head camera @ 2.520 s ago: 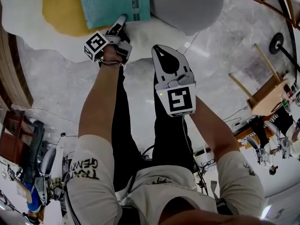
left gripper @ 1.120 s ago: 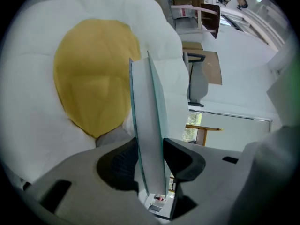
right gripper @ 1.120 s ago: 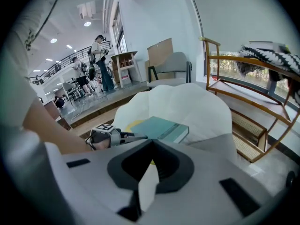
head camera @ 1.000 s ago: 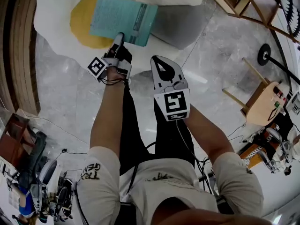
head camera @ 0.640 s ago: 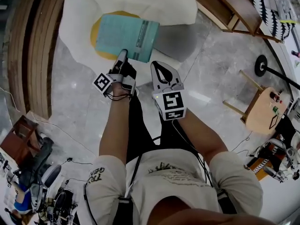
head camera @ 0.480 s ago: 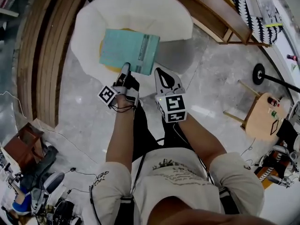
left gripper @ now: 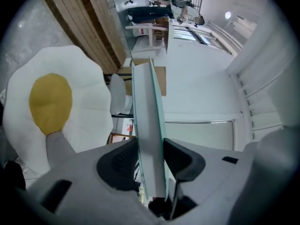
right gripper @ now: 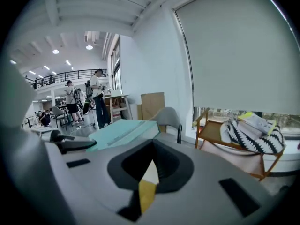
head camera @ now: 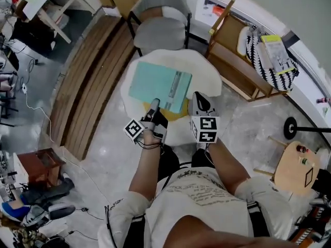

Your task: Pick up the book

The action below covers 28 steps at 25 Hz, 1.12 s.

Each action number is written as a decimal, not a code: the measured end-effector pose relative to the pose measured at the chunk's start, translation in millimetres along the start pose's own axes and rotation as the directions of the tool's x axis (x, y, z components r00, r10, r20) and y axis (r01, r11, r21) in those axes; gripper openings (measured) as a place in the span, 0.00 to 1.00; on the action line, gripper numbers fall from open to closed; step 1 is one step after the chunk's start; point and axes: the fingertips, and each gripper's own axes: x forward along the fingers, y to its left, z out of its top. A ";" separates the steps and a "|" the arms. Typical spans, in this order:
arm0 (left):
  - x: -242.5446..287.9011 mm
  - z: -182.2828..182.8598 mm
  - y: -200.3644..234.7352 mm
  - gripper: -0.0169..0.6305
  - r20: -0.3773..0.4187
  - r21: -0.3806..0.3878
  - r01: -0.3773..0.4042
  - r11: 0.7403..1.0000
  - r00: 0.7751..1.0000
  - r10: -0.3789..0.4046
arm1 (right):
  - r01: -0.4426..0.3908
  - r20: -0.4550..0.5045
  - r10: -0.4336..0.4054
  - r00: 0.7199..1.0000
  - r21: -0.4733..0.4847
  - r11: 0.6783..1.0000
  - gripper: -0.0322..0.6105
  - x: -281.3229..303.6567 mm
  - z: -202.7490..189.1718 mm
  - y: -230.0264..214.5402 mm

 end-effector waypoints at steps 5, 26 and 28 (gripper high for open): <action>1.4 20.2 -82.0 0.31 0.039 0.062 0.011 0.998 0.999 -0.014 | -0.006 0.093 0.005 0.996 0.015 1.000 0.09 -5.9 56.3 -2.4; 4.0 4.6 -211.8 0.31 0.024 0.159 0.164 0.974 0.985 -0.170 | -0.049 0.288 0.046 0.957 0.006 0.999 0.09 -29.0 181.9 -16.8; 2.9 8.3 -207.8 0.31 0.039 0.161 0.151 0.975 0.987 -0.159 | -0.052 0.284 0.048 0.957 0.009 0.999 0.09 -28.0 179.4 -17.1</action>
